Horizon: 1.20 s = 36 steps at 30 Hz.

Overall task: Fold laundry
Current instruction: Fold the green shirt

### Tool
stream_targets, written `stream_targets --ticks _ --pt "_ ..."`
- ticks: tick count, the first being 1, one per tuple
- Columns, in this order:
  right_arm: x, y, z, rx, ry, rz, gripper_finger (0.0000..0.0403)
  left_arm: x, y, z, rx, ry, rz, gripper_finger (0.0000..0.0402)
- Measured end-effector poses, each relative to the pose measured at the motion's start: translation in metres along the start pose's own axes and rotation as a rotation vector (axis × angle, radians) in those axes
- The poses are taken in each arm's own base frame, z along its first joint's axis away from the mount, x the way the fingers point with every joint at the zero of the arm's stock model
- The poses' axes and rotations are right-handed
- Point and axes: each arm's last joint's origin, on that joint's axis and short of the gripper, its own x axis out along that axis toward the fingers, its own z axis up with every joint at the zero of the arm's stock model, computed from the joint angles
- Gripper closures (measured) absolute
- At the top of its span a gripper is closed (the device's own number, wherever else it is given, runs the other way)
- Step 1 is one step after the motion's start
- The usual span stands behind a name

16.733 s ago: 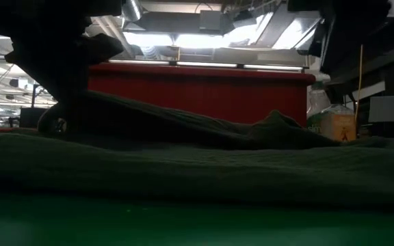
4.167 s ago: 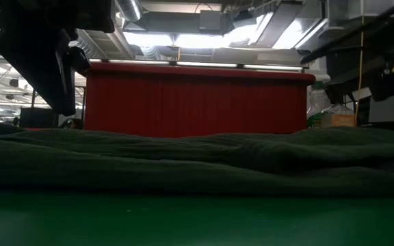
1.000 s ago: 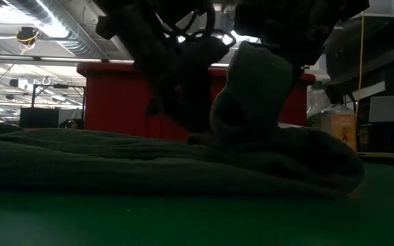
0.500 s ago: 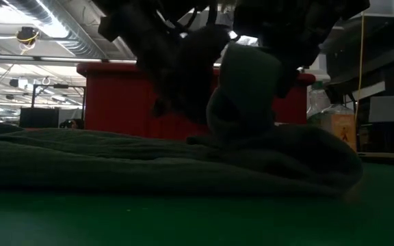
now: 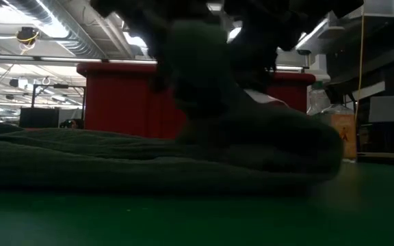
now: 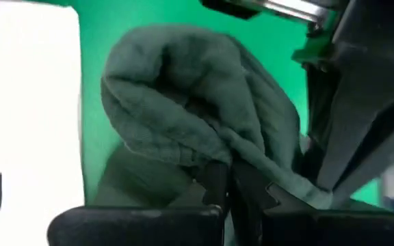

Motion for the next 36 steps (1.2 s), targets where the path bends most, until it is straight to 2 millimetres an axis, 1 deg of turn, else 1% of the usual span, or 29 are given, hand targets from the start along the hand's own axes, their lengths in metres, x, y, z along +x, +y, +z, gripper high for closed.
stream_targets --ticks 4,10,14,17,19,21,24,27,32,36 --pt "-0.003 0.009 0.019 -0.041 -0.069 0.015 0.0403 -0.024 -0.008 -0.003 -0.058 0.061 -0.039 0.0401" --pt "-0.01 0.024 0.054 -0.147 -0.194 0.037 0.0403 -0.071 -0.023 -0.008 -0.147 0.09 -0.089 0.0401" --pt "-0.002 0.033 0.073 -0.21 -0.258 0.054 0.0403 -0.102 -0.03 -0.012 -0.208 0.093 -0.116 0.0401" --pt "0.013 0.039 0.085 -0.256 -0.275 0.053 0.0403 -0.118 -0.035 -0.02 -0.256 0.118 -0.12 0.0401" --pt "0.022 0.043 0.092 -0.286 -0.28 0.058 0.0403 -0.125 -0.037 -0.027 -0.292 0.151 -0.106 0.0401" --pt "0.033 0.048 0.103 -0.322 -0.305 0.068 0.0403 -0.132 -0.039 -0.035 -0.333 0.201 -0.087 0.0401" --pt "0.049 0.051 0.119 -0.356 -0.331 0.084 0.0403 -0.14 -0.042 -0.048 -0.388 0.271 -0.049 0.0401" --pt "0.064 0.049 0.133 -0.363 -0.347 0.114 0.0403 -0.148 -0.046 -0.061 -0.425 0.339 -0.023 0.0401" --pt "0.093 0.043 0.146 -0.366 -0.354 0.186 0.0403 -0.157 -0.05 -0.08 -0.489 0.439 0.055 0.0402" --pt "0.11 0.041 0.15 -0.367 -0.368 0.186 0.0403 -0.164 -0.047 -0.093 -0.497 0.528 0.144 0.0401"
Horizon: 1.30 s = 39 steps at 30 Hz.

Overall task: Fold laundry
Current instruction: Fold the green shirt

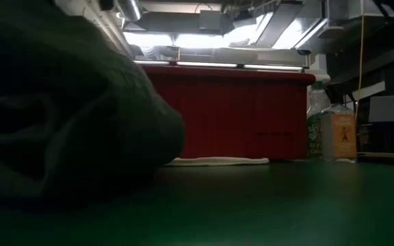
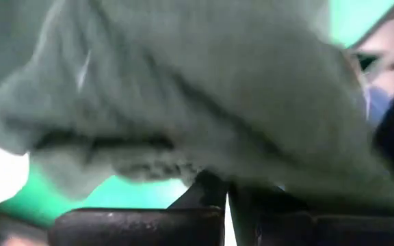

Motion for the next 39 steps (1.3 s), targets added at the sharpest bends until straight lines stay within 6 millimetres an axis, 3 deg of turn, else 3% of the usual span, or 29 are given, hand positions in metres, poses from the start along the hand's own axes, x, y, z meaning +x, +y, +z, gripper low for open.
stream_targets --ticks 7,12,24,32,39 --pt "0.02 -0.014 -0.013 -0.003 -0.008 -0.041 0.0403 0.0 0.015 -0.014 -0.031 0.074 0.161 0.0401" --pt "0.023 -0.028 -0.021 0.004 -0.002 -0.086 0.0403 -0.002 0.024 -0.02 -0.015 0.053 0.261 0.0401" --pt "0.027 -0.036 -0.027 0.004 -0.017 -0.088 0.0403 -0.001 0.024 -0.023 0.022 -0.025 0.275 0.04" --pt "0.027 -0.036 -0.025 0.002 -0.034 -0.093 0.0396 -0.001 0.027 -0.028 0.055 -0.037 0.306 0.0356" --pt "0.027 -0.036 -0.025 0.002 -0.034 -0.095 0.0335 -0.003 0.034 -0.032 0.07 -0.024 0.378 0.0313"
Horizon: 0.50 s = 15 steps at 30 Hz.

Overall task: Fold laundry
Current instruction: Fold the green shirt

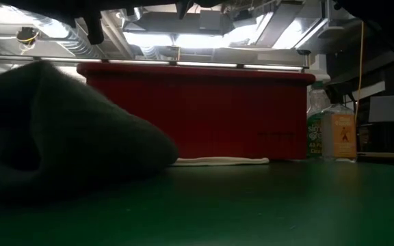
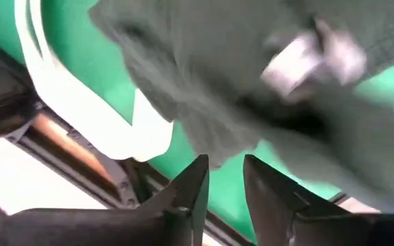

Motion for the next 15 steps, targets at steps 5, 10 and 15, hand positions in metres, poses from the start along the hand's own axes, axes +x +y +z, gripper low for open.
stream_targets --ticks 5,10,15 --pt "0.0 -0.001 0.0 0.0 0.0 -0.027 0.0284 0.0 0.003 -0.001 0.003 0.039 0.025 0.0299" --pt "-0.004 -0.001 -0.002 0.005 0.069 -0.033 0.0262 0.0 -0.001 -0.003 0.028 0.074 -0.014 0.0307" --pt "-0.023 0.002 0.008 0.018 0.242 -0.039 0.0261 -0.001 -0.017 -0.003 0.122 -0.066 -0.164 0.0317"
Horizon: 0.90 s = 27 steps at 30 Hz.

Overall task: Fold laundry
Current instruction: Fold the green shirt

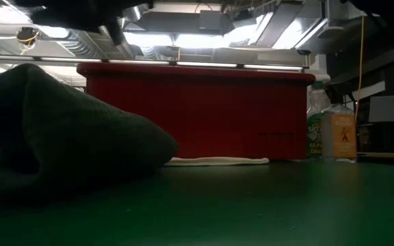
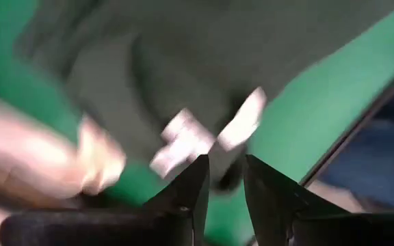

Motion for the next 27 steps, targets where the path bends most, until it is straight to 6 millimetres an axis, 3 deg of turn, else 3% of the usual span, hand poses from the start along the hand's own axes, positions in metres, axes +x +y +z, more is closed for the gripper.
stream_targets --ticks 5,11,20,27 --pt "-0.009 0.002 -0.022 0.027 0.28 0.05 0.026 0.003 -0.013 0.002 0.081 -0.257 -0.053 0.0317" --pt "-0.022 0.002 -0.047 0.079 0.573 0.083 0.026 0.012 -0.023 0.002 0.156 -0.297 -0.049 0.0301" --pt "-0.037 -0.01 -0.049 -0.054 0.68 0.071 0.026 0.044 -0.061 0.009 0.374 -0.41 -0.119 0.0248" --pt "-0.047 -0.033 -0.056 -0.107 0.788 0.066 0.026 0.083 -0.087 0.012 0.611 -0.465 -0.096 0.0239"
